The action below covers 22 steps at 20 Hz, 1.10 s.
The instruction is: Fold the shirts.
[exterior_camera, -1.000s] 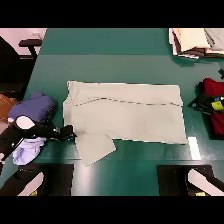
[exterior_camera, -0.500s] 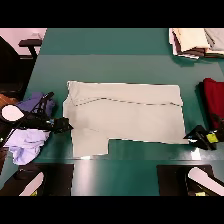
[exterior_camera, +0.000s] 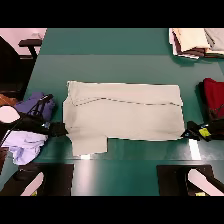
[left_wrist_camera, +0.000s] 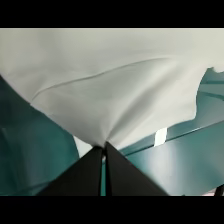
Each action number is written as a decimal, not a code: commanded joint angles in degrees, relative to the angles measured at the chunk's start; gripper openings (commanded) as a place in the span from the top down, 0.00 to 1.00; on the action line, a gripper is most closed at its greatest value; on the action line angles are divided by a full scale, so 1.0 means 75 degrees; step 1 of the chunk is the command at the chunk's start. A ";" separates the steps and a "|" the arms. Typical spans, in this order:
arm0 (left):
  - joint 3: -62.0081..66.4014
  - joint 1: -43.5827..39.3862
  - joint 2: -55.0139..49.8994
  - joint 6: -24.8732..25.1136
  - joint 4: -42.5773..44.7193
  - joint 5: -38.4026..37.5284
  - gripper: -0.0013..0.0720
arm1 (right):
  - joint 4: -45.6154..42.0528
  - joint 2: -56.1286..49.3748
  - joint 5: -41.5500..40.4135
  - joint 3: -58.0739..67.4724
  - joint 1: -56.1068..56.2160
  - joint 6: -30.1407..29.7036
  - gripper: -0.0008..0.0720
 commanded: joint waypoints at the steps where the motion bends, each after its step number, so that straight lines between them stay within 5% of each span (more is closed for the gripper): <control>1: 0.0134 0.0006 0.0979 -0.0507 0.0291 -0.1037 0.95 | -0.0708 0.1046 0.0702 0.0513 0.0210 0.0236 0.97; 4: 0.0717 0.0006 0.1081 -0.0533 0.0254 -0.1824 0.96 | -0.0810 0.1737 0.0787 0.1003 0.0213 0.0353 0.97; 7: 0.1160 0.0006 0.0574 -0.0280 0.0245 -0.0831 0.95 | -0.0804 0.1501 0.0621 0.1696 0.0283 0.0434 0.97; 13: 0.2285 0.0006 -0.2396 0.0659 0.0256 0.1661 0.95 | -0.0787 -0.1081 -0.0472 0.3503 0.1536 0.0481 0.97; 20: 0.3512 0.0006 -0.4750 0.0813 0.0224 0.2856 0.94 | 0.0545 -0.3952 -0.0871 0.5773 0.1915 0.0490 0.96; 21: 0.3512 0.0006 -0.4756 0.0813 0.0230 0.2932 0.68 | 0.0766 -0.4226 -0.0860 0.6050 0.1915 0.0478 0.82; 22: 0.3515 0.0006 -0.4756 0.0699 0.0201 0.3037 0.36 | 0.1020 -0.4459 -0.0781 0.6330 0.1853 0.0259 0.55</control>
